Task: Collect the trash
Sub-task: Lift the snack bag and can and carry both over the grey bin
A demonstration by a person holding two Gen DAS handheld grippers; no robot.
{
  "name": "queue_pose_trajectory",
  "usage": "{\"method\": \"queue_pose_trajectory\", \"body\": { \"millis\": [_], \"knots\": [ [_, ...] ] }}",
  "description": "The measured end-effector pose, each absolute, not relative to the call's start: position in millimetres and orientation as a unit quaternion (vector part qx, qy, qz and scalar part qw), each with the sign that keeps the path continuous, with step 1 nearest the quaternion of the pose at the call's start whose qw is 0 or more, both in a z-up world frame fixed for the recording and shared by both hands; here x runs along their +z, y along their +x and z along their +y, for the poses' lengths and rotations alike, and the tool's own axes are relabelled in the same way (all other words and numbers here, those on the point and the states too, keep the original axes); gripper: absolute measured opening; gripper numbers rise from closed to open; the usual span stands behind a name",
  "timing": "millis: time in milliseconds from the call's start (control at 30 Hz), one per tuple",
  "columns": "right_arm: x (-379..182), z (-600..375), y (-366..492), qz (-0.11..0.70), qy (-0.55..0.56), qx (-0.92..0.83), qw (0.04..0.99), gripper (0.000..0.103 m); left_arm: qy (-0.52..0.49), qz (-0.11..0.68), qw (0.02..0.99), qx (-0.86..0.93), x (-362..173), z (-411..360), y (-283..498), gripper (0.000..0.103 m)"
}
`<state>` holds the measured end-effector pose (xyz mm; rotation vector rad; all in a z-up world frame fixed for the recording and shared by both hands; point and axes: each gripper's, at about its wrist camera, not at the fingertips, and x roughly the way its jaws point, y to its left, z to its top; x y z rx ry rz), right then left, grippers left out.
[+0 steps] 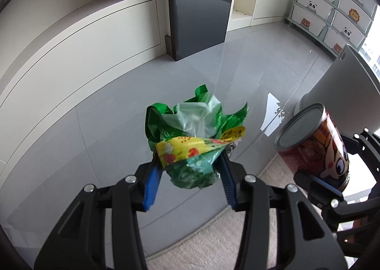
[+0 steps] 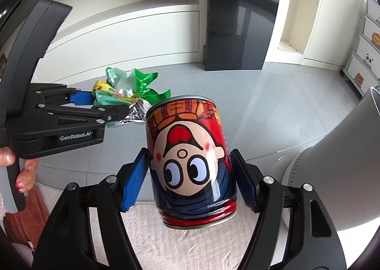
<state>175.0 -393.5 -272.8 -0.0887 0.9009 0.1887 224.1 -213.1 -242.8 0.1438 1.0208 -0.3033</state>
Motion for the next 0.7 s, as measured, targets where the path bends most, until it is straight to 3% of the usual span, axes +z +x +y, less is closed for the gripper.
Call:
{"method": "queue_pose_trajectory", "body": {
  "millis": [700],
  "knots": [
    [-183.2,-462.1,102.7,0.392,-0.005,0.016,0.92,0.067,0.09,0.401,0.877,-0.25,-139.7,-262.8,135.9,0.046]
  ]
}}
